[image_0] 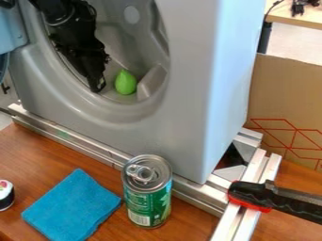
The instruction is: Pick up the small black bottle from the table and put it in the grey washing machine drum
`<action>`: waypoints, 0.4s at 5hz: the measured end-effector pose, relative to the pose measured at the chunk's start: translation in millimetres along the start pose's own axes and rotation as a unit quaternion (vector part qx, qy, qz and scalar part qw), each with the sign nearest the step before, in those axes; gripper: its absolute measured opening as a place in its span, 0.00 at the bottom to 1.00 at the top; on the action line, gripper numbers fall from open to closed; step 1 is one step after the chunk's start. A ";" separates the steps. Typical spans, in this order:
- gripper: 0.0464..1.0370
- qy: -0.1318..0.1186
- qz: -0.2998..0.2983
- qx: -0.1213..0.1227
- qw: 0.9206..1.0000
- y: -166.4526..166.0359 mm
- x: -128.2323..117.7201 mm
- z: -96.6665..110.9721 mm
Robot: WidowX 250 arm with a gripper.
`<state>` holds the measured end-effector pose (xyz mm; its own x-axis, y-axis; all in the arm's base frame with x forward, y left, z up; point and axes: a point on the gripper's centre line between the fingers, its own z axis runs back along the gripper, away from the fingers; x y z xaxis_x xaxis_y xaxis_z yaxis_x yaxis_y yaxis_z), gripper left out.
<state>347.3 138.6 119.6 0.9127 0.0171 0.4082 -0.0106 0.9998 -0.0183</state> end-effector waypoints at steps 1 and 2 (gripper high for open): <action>0.29 -0.015 0.006 -0.006 1.000 -1.8 4.8 0.1; 0.29 -0.016 0.014 -0.013 1.000 -1.7 7.7 -5.5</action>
<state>356.5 136.9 117.7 0.8985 0.0459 0.4366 -0.0250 0.9983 -0.0535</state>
